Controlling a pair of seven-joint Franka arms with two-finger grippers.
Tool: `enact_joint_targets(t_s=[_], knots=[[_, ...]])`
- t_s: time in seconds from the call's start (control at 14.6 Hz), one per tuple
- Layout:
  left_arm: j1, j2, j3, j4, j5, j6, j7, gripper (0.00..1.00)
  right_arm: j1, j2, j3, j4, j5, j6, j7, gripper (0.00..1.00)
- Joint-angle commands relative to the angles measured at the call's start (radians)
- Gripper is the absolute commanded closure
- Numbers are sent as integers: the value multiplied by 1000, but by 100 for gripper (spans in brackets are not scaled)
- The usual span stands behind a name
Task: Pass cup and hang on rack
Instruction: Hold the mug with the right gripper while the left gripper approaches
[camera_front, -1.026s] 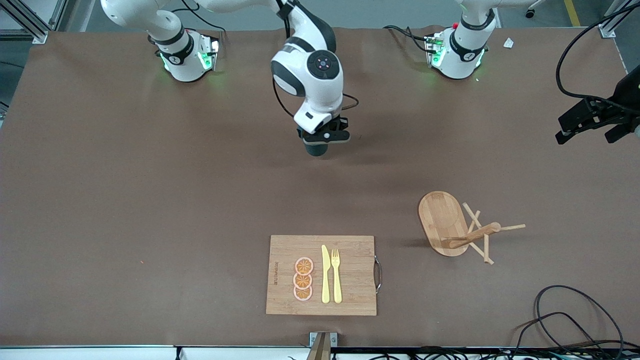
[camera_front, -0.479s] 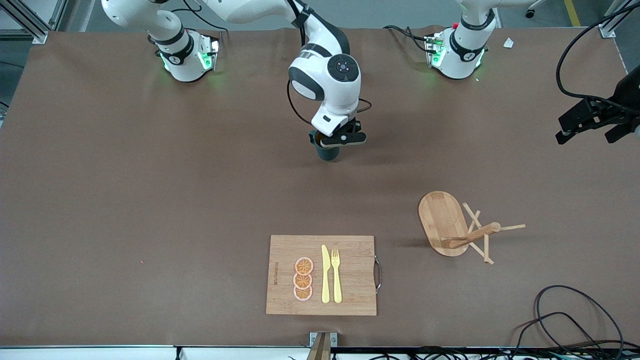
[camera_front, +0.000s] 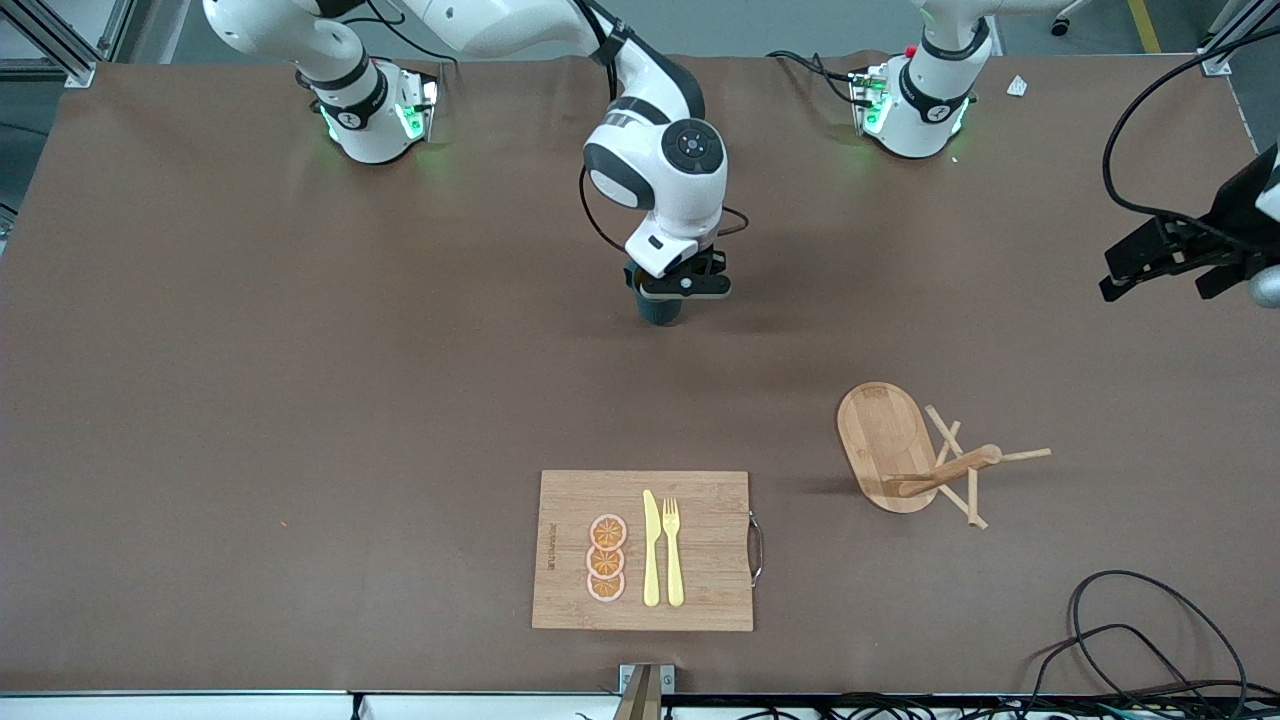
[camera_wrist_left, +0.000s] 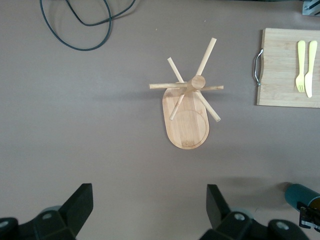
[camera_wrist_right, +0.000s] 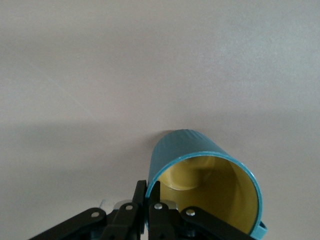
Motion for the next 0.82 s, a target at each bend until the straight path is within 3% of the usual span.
enact_joint_targets(t_s=[0.0,0.14,0.75], knots=[[-25,36,-11,1,33,-6,8,0,7,23,-5,39,-5,-16,89,100],[-77,87,-22,-2,79,-11,-3,0,9,34,-3,45,-2,-13,118,100],[-79,93,-38,-8,90,-54,15,0,21,78,-2,86,11,-7,275,100]])
